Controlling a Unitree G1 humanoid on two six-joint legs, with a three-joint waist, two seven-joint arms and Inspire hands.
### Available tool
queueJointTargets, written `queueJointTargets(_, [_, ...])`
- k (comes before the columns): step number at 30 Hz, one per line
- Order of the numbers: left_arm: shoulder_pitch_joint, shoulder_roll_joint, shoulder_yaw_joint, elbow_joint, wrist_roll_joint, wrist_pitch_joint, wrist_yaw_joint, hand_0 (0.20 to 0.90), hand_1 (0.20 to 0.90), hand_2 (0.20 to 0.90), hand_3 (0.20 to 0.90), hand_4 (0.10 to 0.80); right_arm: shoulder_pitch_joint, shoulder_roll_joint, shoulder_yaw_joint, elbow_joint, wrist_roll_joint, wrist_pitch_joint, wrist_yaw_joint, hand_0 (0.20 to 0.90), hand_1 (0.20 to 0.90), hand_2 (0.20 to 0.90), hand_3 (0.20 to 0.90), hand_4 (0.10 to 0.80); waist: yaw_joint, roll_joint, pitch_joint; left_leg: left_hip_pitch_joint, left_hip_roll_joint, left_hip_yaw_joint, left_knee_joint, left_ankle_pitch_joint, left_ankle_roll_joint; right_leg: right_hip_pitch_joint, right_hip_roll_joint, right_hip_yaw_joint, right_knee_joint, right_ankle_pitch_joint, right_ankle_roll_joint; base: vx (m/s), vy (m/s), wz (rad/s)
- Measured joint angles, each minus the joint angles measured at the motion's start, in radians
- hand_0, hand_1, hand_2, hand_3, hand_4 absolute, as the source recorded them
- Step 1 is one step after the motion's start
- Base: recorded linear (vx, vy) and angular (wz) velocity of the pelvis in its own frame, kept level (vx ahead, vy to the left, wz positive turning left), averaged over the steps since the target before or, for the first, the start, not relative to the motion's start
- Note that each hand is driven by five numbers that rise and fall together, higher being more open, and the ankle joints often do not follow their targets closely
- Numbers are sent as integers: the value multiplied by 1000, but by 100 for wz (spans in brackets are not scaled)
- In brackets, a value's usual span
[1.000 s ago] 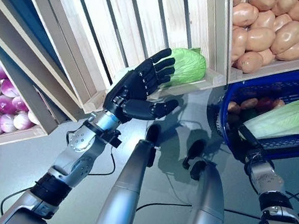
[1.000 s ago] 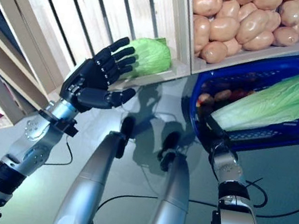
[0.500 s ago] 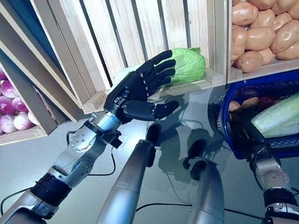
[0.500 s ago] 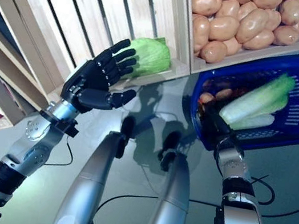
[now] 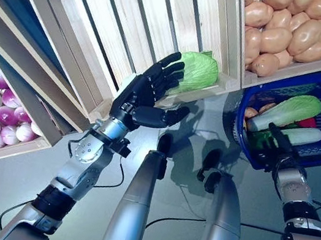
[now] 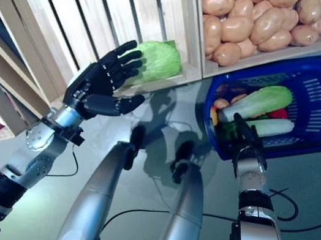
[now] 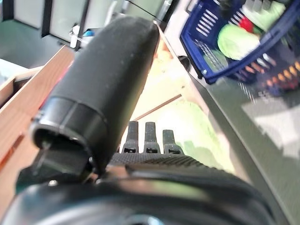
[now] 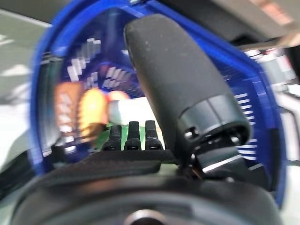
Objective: Put vegetables into the basket
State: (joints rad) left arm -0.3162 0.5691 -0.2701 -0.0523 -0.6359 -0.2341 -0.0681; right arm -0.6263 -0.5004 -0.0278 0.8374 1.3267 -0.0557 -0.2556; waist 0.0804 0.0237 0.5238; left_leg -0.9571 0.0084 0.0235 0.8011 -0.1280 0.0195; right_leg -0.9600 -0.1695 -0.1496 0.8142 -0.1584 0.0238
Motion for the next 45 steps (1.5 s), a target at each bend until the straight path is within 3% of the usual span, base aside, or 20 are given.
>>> queueJointTargets(4, [-3,31,32,-25,123,-40,46,900,900,900,900,800,93,27,-2,-170,-78,-77,-13,900,900,900,900,800,-13,0,0,30,8,13,-32,3,0,23,12,9,-33,9,3,-43,97,-9])
queueJointTargets(9, [-7,60,108,-54,204,-46,137,900,900,900,900,800,195,107,7,-310,-192,-104,-18,900,900,900,900,800,-43,0,0,75,25,38,-58,-1,5,56,30,29,-65,21,8,-14,91,-15])
queueJointTargets(14, [-2,70,170,-54,445,-25,273,900,900,900,900,800,341,140,56,-485,-307,-104,-28,900,900,900,900,800,-68,0,0,118,28,55,-99,2,2,91,36,38,-100,28,8,-17,79,-8])
queueJointTargets(18, [38,120,200,-54,607,7,324,900,900,900,900,800,429,140,65,-580,-346,-104,-25,900,900,900,900,800,-79,0,0,139,33,68,-119,3,1,100,45,56,-115,31,11,-4,87,-9])
queueJointTargets(23, [44,110,198,-38,568,64,321,900,900,900,900,800,452,147,100,-584,-372,-104,-13,900,900,900,900,800,-107,0,0,146,37,75,-134,0,-5,101,48,63,-126,27,10,8,77,-5])
queueJointTargets(30, [27,102,135,19,548,141,335,900,900,900,900,800,480,153,155,-607,-418,-105,1,900,900,900,900,800,-121,0,0,165,41,95,-176,16,-12,99,56,78,-148,39,14,6,33,-6])
queueJointTargets(39, [35,85,107,163,276,260,272,900,900,900,900,800,477,117,161,-610,-456,-105,1,900,900,900,900,800,-121,0,0,173,44,103,-187,18,-15,99,59,82,-152,40,5,5,38,-1])
queueJointTargets(45, [24,86,110,190,216,283,295,900,900,900,900,800,471,98,156,-624,-451,-105,9,900,900,900,900,800,-124,1,-1,182,45,115,-190,14,-13,101,58,91,-152,38,10,8,34,-5])
